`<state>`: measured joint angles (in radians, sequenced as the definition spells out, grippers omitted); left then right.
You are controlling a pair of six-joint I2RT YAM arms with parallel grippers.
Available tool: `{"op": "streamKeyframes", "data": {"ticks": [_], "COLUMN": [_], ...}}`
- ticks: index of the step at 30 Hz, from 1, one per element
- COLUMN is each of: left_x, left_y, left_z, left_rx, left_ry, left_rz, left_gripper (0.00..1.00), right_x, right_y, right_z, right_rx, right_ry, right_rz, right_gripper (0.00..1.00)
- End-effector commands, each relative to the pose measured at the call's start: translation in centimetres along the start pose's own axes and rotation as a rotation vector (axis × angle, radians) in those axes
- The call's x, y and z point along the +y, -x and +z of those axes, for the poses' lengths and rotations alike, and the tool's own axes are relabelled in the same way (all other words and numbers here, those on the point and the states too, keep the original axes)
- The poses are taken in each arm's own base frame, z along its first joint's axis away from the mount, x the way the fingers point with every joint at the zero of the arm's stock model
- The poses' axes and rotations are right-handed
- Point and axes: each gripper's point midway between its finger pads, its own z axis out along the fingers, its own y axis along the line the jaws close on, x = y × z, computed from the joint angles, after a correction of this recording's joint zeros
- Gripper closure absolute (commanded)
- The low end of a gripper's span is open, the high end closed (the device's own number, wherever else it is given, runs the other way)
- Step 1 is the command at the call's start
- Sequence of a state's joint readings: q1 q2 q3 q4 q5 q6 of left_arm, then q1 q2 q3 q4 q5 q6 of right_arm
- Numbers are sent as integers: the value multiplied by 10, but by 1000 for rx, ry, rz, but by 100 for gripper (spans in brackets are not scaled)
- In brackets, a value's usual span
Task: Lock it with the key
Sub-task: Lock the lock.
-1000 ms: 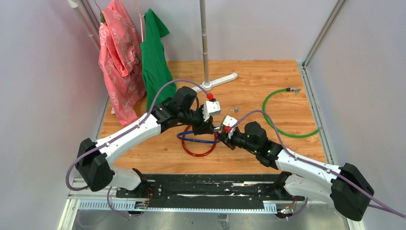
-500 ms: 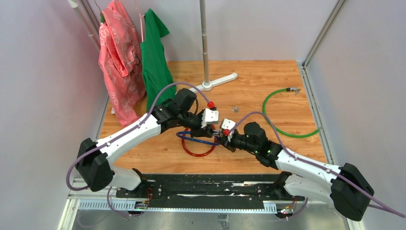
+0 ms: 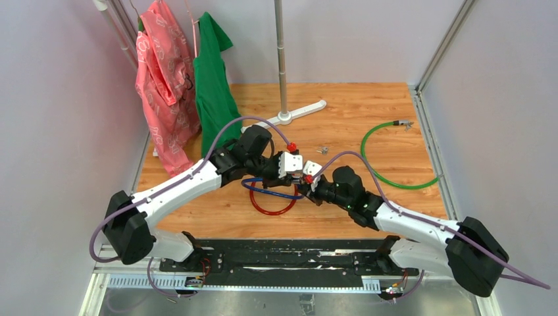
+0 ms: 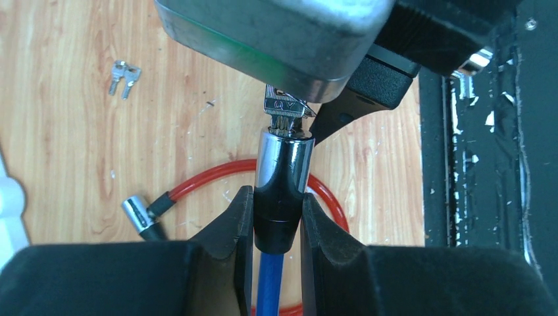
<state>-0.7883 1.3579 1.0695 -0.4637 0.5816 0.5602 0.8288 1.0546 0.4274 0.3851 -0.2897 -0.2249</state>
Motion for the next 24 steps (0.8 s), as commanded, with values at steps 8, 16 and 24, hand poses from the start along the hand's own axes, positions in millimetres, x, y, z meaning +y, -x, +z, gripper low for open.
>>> {"op": "streamKeyframes", "data": {"ticks": [8,16,24], "left_x": [-34,-30,-29], "left_y": [-43,-43,-44], "left_z": [-2,7,4], "left_rx": [214,187,199], "left_ry": [-117,-94,-81], "left_rz": [42,32,33], "left_gripper": [100,100,100], "right_x": [-11,-10,-1], "right_y": [89,75,50], "right_z": [17,3,-13], "right_rx": [-352,-293,-201], "right_ry": [-12,-29,-12], "right_rz": [-137,-101,-97], "right_gripper": [99,75,58]}}
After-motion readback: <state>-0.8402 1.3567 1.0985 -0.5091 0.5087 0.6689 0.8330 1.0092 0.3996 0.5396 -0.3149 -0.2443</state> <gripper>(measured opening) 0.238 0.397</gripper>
